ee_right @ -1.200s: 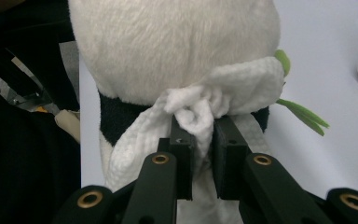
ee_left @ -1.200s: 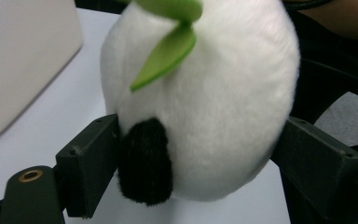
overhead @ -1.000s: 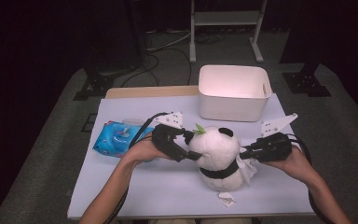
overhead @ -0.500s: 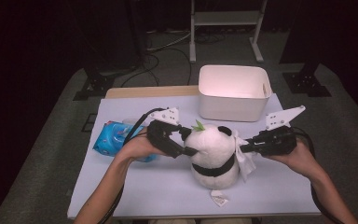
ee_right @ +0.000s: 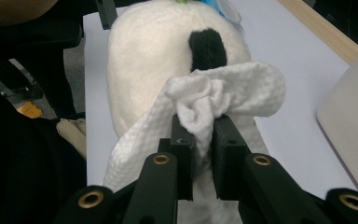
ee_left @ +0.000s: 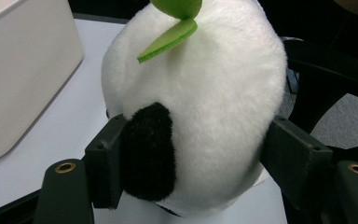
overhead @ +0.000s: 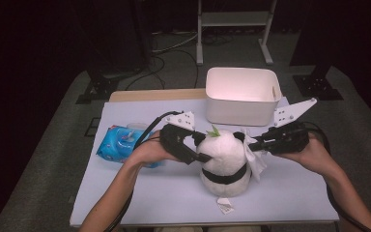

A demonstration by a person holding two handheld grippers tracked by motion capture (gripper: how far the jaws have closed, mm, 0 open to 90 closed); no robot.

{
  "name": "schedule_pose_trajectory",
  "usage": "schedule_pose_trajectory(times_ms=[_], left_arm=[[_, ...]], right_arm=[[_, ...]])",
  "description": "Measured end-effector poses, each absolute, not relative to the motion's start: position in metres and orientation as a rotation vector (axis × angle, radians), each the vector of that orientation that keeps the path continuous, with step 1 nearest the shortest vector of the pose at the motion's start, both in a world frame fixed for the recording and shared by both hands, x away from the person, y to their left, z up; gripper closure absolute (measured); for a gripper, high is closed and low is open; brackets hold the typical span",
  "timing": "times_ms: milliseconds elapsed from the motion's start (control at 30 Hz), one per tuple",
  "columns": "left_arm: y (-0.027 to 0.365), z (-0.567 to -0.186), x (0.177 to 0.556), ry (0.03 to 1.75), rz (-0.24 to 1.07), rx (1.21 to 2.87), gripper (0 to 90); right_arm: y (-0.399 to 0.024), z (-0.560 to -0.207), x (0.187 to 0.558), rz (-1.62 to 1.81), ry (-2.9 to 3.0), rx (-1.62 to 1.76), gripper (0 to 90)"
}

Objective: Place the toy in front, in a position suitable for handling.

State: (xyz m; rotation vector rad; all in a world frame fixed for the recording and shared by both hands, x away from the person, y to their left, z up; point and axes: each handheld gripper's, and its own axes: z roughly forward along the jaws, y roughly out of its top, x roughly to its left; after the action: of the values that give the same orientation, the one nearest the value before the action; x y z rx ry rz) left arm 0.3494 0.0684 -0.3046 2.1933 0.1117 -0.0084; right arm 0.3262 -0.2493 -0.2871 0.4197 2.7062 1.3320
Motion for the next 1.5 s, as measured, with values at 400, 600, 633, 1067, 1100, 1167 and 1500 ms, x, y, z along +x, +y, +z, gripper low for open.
schedule_pose_trajectory(times_ms=[400, 600, 633, 1067, 1100, 1167, 1500], left_arm=[[0.053, -0.305, 0.351, 0.118, -0.009, 2.191, 28.8], [0.043, -0.305, 0.351, 0.111, -0.006, 2.199, 28.5], [0.042, -0.305, 0.351, 0.107, -0.007, 2.198, 28.5], [0.044, -0.312, 0.351, 0.096, -0.011, 2.224, 20.0], [0.044, -0.315, 0.352, 0.107, -0.018, 2.219, 19.1], [0.045, -0.318, 0.354, 0.114, -0.040, 2.208, 19.1], [0.052, -0.308, 0.357, 0.106, -0.104, 2.171, 35.1]], right_arm=[[-0.246, -0.274, 0.325, 1.329, 2.708, 0.397, 79.9], [-0.239, -0.263, 0.328, 1.276, 2.720, 0.368, 79.8], [-0.239, -0.263, 0.328, 1.276, 2.720, 0.368, 79.8], [-0.244, -0.269, 0.330, 1.270, 2.737, 0.395, 79.9], [-0.245, -0.269, 0.329, 1.266, 2.739, 0.401, 79.9], [-0.245, -0.269, 0.329, 1.268, 2.738, 0.400, 79.9], [-0.237, -0.258, 0.327, 1.263, 2.731, 0.348, 79.9]])
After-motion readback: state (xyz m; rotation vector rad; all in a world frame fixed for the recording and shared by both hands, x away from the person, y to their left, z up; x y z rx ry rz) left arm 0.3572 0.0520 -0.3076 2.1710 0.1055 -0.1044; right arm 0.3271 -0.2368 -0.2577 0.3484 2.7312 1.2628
